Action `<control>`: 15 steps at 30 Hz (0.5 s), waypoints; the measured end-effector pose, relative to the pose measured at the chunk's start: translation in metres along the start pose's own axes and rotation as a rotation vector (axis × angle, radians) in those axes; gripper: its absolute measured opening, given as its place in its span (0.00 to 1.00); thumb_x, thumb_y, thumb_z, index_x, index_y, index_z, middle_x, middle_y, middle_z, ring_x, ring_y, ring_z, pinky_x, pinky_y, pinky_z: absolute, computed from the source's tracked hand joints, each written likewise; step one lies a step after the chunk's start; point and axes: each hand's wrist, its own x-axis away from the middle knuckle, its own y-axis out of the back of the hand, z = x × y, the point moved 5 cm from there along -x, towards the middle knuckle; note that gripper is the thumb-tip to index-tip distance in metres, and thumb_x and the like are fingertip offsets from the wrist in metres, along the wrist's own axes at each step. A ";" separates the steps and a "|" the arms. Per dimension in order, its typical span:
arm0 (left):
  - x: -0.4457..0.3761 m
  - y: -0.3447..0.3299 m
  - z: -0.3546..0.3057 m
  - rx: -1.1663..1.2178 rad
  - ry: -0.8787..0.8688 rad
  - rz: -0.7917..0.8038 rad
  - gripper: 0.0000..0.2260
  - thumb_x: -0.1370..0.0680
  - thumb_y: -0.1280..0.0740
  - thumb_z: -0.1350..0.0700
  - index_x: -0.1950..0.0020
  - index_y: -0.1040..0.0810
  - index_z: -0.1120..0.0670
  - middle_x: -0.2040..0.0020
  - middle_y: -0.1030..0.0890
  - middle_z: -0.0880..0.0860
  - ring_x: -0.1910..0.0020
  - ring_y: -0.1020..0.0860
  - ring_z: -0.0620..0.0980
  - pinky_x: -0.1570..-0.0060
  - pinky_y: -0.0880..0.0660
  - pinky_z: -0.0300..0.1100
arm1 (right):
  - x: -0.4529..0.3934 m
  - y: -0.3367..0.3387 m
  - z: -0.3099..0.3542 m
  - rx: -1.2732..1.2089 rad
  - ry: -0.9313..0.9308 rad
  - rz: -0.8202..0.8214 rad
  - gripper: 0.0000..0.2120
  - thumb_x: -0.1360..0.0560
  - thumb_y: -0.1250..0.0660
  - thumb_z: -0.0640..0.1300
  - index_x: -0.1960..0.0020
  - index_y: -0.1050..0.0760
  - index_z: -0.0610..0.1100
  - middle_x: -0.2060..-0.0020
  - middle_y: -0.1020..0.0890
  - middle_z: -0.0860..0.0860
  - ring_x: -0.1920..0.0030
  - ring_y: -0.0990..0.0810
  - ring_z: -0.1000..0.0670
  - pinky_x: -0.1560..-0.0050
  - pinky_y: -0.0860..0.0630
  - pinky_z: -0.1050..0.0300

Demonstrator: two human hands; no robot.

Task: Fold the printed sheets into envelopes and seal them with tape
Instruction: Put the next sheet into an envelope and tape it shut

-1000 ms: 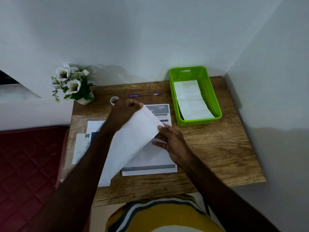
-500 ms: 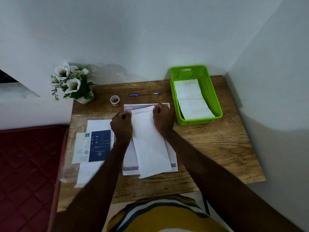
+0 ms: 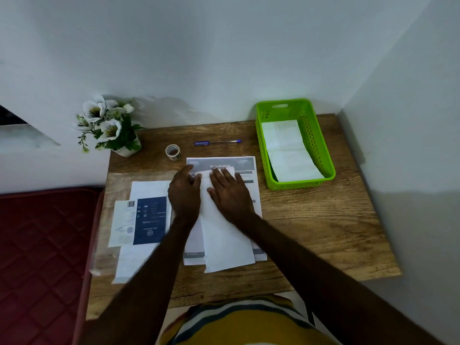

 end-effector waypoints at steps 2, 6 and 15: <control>-0.003 0.000 0.001 0.004 -0.012 0.021 0.12 0.19 0.30 0.54 0.38 0.17 0.56 0.43 0.15 0.56 0.45 0.17 0.54 0.41 0.23 0.47 | 0.004 -0.007 -0.001 0.019 0.000 0.044 0.25 0.14 0.47 0.52 0.21 0.36 0.41 0.21 0.35 0.44 0.21 0.38 0.43 0.21 0.44 0.39; -0.015 0.010 0.000 -0.035 0.022 -0.030 0.10 0.18 0.31 0.53 0.42 0.17 0.57 0.44 0.15 0.56 0.47 0.17 0.53 0.46 0.24 0.43 | 0.004 -0.011 -0.003 0.029 -0.001 0.078 0.26 0.14 0.49 0.54 0.20 0.39 0.42 0.20 0.38 0.45 0.19 0.42 0.44 0.20 0.47 0.39; -0.062 0.028 0.003 -0.359 -0.088 0.009 0.16 0.21 0.28 0.52 0.36 0.22 0.56 0.39 0.23 0.62 0.47 0.20 0.63 0.53 0.23 0.54 | 0.007 -0.022 -0.003 0.107 -0.008 0.132 0.28 0.14 0.51 0.54 0.18 0.48 0.43 0.18 0.44 0.46 0.18 0.49 0.46 0.20 0.51 0.39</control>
